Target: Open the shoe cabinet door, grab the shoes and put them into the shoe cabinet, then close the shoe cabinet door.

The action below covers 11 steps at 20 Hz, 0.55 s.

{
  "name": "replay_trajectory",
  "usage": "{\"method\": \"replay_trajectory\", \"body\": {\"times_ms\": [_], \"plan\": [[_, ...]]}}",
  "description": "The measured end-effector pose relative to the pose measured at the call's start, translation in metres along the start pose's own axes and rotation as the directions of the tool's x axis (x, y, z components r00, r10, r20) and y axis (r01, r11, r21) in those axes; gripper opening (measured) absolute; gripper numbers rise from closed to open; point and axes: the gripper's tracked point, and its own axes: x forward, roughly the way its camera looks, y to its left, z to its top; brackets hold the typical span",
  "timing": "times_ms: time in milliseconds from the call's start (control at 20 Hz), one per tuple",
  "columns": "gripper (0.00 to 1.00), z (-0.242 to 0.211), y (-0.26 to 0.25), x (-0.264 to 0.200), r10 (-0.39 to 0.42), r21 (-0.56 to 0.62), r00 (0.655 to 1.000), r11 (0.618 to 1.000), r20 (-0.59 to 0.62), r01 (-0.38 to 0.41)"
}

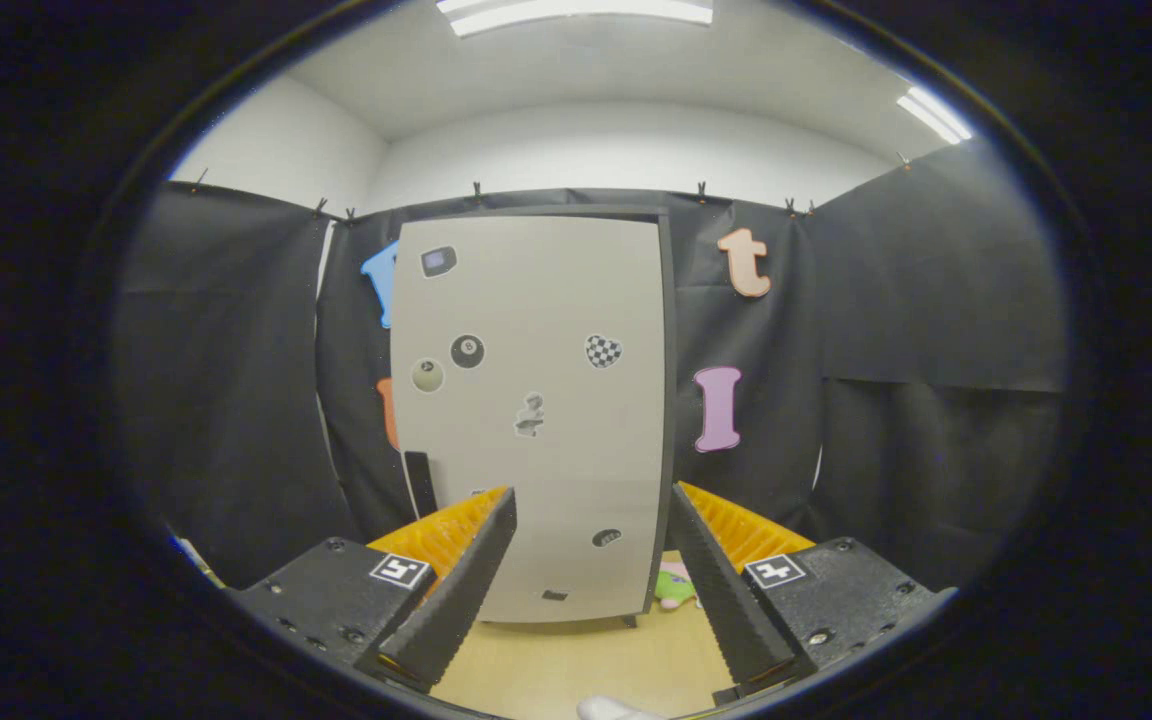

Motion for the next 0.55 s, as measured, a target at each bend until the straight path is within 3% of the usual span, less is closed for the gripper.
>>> {"method": "replay_trajectory", "body": {"times_ms": [550], "plan": [[0.99, -0.0003, -0.0034, -0.0039, -0.006, 0.003, 1.0, 1.0, 0.006, 0.006]]}}
